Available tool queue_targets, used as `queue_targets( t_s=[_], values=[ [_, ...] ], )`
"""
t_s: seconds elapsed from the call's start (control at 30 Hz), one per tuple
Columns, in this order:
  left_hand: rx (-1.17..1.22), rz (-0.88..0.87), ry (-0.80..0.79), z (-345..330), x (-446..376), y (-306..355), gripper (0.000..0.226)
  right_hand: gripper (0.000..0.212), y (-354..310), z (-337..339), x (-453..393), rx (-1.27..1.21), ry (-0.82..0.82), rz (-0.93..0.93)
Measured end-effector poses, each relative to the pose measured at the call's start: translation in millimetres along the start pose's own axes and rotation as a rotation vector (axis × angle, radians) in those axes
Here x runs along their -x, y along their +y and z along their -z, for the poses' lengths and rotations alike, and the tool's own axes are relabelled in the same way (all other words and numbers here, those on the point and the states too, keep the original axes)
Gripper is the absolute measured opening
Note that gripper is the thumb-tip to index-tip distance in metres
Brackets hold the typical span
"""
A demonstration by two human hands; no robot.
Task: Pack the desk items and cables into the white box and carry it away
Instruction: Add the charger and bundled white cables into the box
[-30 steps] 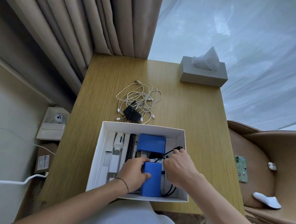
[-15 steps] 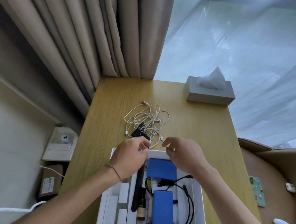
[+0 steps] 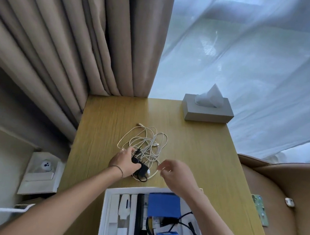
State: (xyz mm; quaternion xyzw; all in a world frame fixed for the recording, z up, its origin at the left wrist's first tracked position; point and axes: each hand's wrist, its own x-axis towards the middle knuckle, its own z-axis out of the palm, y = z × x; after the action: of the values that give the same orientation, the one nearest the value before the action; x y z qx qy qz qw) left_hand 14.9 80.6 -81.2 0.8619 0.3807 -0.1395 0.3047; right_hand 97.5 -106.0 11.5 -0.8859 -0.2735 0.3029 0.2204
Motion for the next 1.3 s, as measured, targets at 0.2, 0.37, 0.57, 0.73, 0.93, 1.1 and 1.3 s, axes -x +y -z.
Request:
queue_targets(
  t_s=[0.2,0.37,0.57,0.73,0.93,1.1,1.3],
  values=[
    [-0.118,0.044,-0.091,-22.2,-16.1,20.1,0.094,0.029,11.1,-0.3,2.4,-0.039,-0.006,-0.041],
    [-0.111,0.066,-0.058,-24.5,-21.6,24.7,0.063,0.028,17.4,3.2,7.7,-0.070,0.003,-0.039],
    [0.198,0.032,0.000,-10.0,-10.9,10.9,0.024,0.023,26.2,7.3,14.0,-0.141,0.007,-0.022],
    [0.766,0.101,-0.077,17.3,15.6,8.6,0.016,0.022,23.1,4.8,15.5,-0.216,0.011,0.000],
    [1.189,0.115,-0.270,52.2,59.1,10.8,0.019,0.040,4.8,-2.5,15.4,-0.398,0.029,0.068],
    [1.405,0.113,-0.414,64.6,88.0,16.5,0.030,0.024,-17.3,-6.1,17.5,-0.600,-0.076,0.200],
    [1.663,0.079,-0.463,79.4,114.7,30.8,0.032,0.048,-24.8,-17.5,30.9,-0.802,-0.295,0.233]
  ],
)
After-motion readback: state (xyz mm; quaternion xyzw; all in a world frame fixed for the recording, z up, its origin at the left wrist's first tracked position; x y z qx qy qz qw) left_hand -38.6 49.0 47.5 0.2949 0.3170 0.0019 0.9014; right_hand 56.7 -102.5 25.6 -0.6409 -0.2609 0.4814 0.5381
